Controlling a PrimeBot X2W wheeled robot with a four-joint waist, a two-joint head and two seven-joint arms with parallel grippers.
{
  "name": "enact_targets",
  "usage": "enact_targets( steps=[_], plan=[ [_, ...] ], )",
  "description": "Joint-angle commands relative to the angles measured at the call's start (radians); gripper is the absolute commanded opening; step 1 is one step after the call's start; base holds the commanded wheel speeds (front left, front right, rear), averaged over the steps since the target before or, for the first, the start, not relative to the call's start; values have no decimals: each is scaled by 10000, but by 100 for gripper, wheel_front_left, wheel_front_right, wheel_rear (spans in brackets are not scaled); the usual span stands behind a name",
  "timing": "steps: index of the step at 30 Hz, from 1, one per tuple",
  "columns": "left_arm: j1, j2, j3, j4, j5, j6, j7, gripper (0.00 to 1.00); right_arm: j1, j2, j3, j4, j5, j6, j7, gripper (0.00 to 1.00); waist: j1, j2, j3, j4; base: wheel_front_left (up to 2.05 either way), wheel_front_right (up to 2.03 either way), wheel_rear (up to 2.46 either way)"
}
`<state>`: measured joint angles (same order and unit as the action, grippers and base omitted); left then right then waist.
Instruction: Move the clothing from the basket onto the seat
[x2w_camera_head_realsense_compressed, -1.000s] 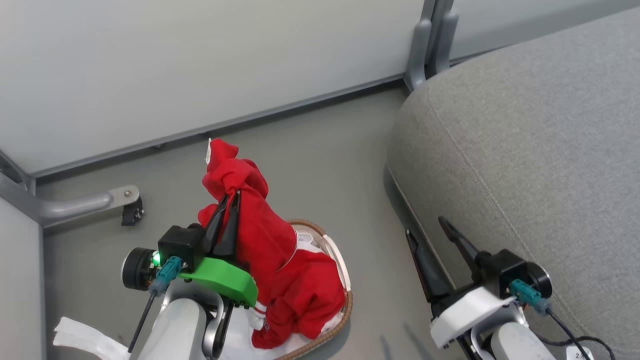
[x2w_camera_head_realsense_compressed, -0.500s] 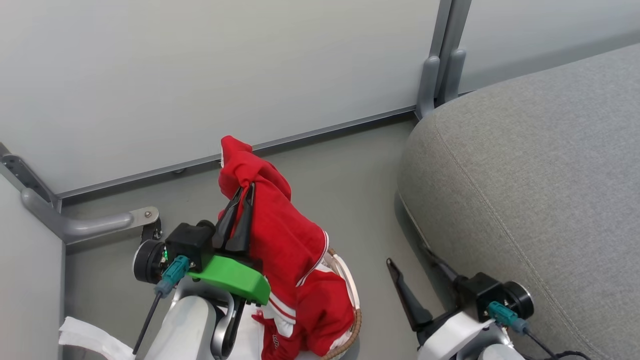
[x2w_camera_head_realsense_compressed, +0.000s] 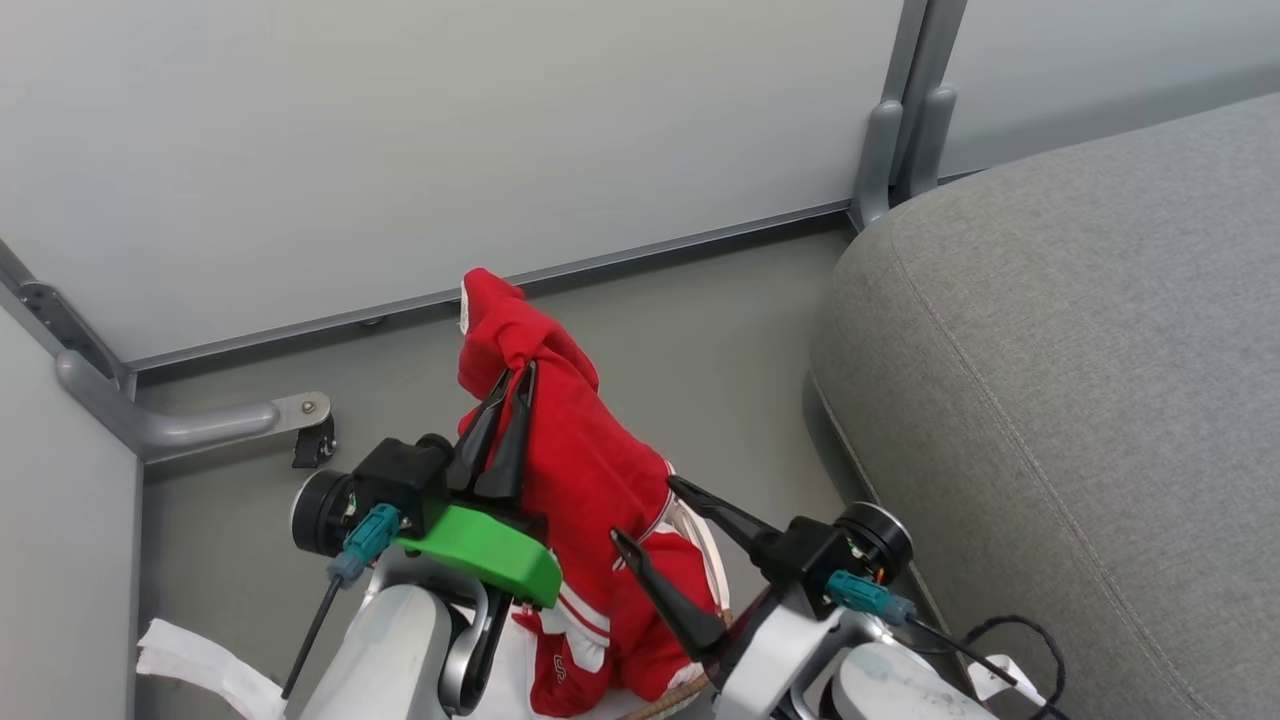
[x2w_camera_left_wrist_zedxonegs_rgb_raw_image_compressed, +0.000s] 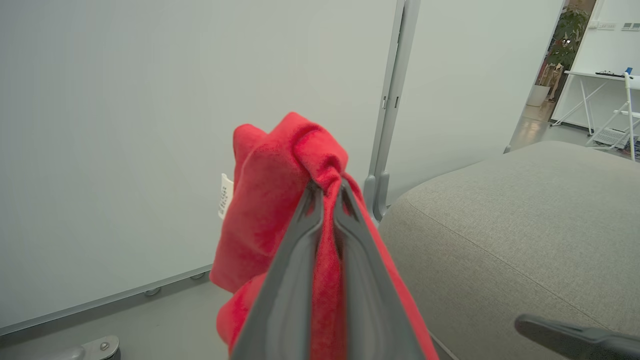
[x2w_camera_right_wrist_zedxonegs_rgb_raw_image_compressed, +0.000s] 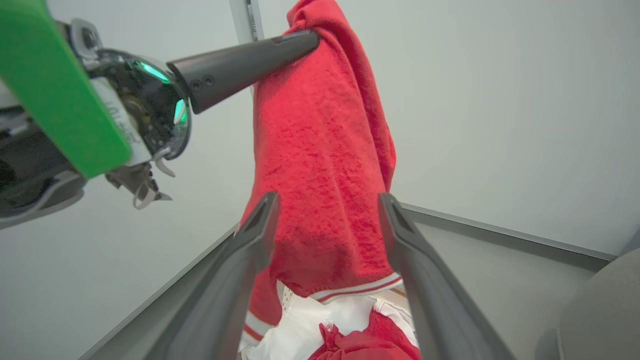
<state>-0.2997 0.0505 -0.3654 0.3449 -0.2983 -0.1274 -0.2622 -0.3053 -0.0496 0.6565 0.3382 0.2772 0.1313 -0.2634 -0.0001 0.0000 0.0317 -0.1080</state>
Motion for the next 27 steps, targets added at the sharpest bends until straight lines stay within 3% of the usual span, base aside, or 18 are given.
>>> enact_targets(
  steps=[1, 7, 22, 23, 24, 27],
  plan=[
    [-181, 17, -56, -28, -42, 10, -40, 0, -298, -34, 244, 160, 167, -10, -20, 100, 1, 0, 59, 83, 0, 0, 0],
    [-349, 18, -322, -64, -145, 39, -40, 0, -1368, -44, 1184, 1000, 436, -10, -18, 100, 1, 0, 188, 321, 0, 0, 0],
    [-771, 16, -1418, -426, -511, 74, -41, 0, -2638, -38, 1564, 2597, 901, -10, -20, 100, 1, 0, 482, 1075, 0, 0, 0],
    [-788, 16, -1495, -443, -539, 95, -41, 0, -2651, -41, 1518, 2705, 992, -10, -18, 66, 1, 0, 492, 1119, 0, 0, 0],
    [-797, 18, -1547, -454, -575, 105, -41, 0, -2680, -41, 1501, 2763, 1044, -10, -18, 4, 1, 0, 501, 1147, 0, 0, 0],
    [-850, 16, -1689, -479, -620, 127, -41, 0, -2756, -41, 1448, 2951, 1337, -10, -18, 0, 1, 0, 527, 1217, 0, 0, 0]
  ],
)
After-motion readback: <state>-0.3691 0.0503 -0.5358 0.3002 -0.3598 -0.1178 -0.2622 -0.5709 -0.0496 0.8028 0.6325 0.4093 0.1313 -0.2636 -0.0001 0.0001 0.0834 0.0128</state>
